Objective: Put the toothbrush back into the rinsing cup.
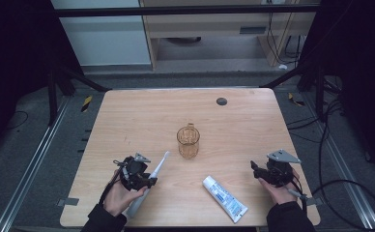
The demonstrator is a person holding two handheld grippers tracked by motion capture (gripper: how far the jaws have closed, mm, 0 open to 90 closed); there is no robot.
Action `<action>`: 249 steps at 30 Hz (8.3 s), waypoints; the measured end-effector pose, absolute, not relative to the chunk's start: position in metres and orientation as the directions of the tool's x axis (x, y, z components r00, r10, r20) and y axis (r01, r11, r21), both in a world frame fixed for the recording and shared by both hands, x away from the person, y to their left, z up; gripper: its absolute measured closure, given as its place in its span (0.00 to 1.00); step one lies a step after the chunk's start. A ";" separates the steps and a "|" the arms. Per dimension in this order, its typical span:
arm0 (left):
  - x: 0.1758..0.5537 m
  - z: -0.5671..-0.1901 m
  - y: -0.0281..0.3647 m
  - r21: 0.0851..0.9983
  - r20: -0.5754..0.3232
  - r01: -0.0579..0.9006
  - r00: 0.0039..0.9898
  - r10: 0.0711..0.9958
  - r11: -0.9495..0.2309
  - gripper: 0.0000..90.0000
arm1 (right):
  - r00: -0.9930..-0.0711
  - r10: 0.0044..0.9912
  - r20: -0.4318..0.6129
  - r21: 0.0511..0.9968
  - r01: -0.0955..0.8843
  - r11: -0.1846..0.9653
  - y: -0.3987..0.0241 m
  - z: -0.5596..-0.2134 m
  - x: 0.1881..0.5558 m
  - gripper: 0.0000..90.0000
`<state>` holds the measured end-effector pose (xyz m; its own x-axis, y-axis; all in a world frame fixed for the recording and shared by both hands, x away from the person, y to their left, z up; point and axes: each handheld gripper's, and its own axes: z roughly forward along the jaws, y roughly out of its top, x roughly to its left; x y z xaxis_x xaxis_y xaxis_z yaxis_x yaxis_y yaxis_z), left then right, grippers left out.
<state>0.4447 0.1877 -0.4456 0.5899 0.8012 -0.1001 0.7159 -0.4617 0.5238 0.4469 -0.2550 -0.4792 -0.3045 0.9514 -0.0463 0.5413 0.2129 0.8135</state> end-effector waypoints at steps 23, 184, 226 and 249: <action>0.443 -0.404 0.209 0.695 -0.053 0.620 0.548 0.835 -0.363 0.74 | -0.299 0.953 -0.048 0.816 0.538 0.210 -0.256 -0.480 0.447 0.31; 0.546 -0.429 0.105 0.944 -0.106 0.312 0.587 0.802 -0.103 0.74 | -0.331 0.935 -0.126 0.824 0.490 0.284 -0.248 -0.491 0.451 0.25; 0.527 -0.429 0.120 0.945 -0.073 0.296 0.602 0.795 -0.137 0.67 | -0.328 0.937 -0.121 0.829 0.486 0.277 -0.247 -0.489 0.450 0.24; 0.493 -0.419 0.195 0.884 0.017 0.362 0.610 0.792 -0.297 0.48 | -0.368 0.927 -0.069 0.845 0.472 0.250 -0.241 -0.470 0.439 0.30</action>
<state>0.4926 0.1950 -0.4192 0.6100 0.7922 0.0168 0.3616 -0.2972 0.8837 0.4390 -0.2411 -0.4705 -0.3681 0.9272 -0.0690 0.4719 0.2502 0.8454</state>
